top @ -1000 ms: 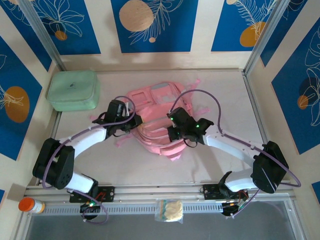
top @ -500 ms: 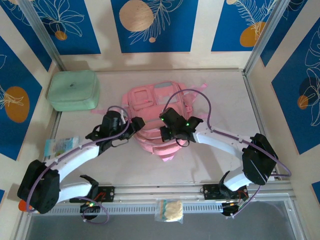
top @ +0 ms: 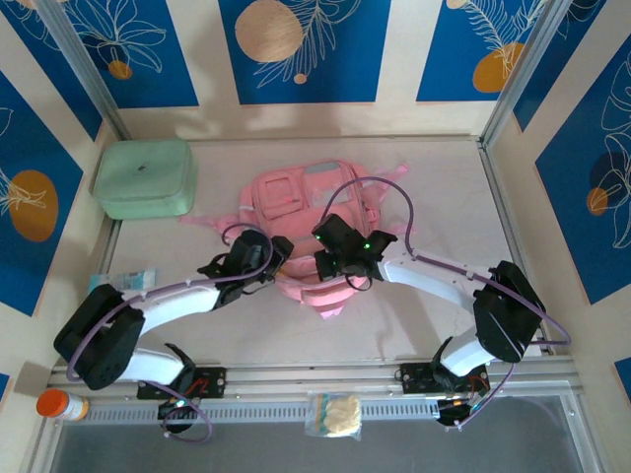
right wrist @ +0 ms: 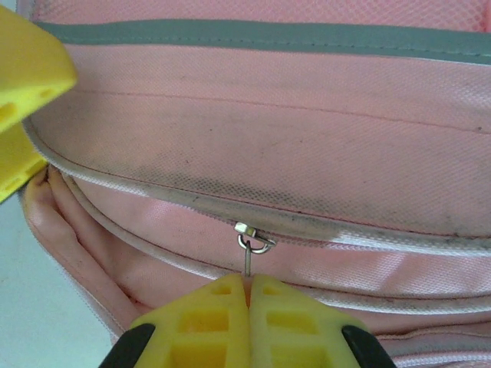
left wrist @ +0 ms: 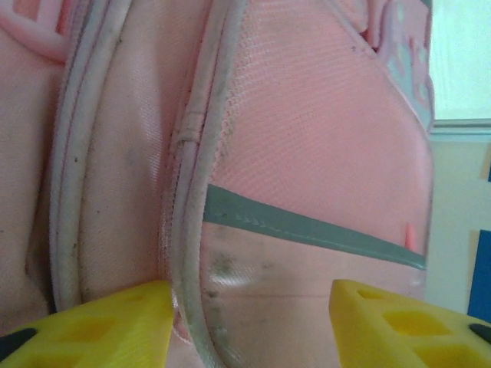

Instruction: Pack books, pencil case, and school supplies into a backpack

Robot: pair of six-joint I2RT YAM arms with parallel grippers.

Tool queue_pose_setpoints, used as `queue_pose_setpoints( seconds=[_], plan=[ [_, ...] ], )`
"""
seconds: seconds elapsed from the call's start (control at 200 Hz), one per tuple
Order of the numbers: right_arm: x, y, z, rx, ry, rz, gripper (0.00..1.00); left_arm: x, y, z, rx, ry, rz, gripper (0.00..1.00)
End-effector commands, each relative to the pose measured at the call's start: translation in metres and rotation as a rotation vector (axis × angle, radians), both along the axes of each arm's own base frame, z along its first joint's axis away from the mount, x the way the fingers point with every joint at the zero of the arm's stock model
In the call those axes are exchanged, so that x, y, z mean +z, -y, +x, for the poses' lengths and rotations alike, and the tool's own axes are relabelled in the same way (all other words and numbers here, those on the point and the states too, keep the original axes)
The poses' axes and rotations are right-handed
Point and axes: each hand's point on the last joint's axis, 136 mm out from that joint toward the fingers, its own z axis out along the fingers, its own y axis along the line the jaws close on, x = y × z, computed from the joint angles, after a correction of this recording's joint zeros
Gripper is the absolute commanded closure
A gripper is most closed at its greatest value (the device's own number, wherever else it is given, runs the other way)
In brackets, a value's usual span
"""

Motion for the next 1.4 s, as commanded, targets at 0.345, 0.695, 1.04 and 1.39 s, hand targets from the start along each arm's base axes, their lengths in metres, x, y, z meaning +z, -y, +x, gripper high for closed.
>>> queue_pose_setpoints(
  seconds=[0.345, 0.695, 1.04, 1.39],
  plan=[
    [0.008, 0.048, 0.006, -0.105, 0.013, -0.181, 1.0, 0.015, -0.028, 0.022, -0.025, 0.054, 0.115, 1.0],
    [0.003, 0.092, 0.013, -0.171, -0.001, -0.209, 1.0, 0.028, -0.085, 0.031, -0.165, 0.066, 0.233, 1.0],
    [0.019, 0.074, 0.066, -0.149, 0.117, -0.15, 1.0, 0.038, -0.083, 0.038, -0.33, 0.085, 0.34, 1.0],
    [0.047, 0.078, 0.04, -0.108, 0.105, -0.068, 0.51, 0.07, -0.081, 0.028, -0.412, 0.178, 0.374, 0.5]
  ],
)
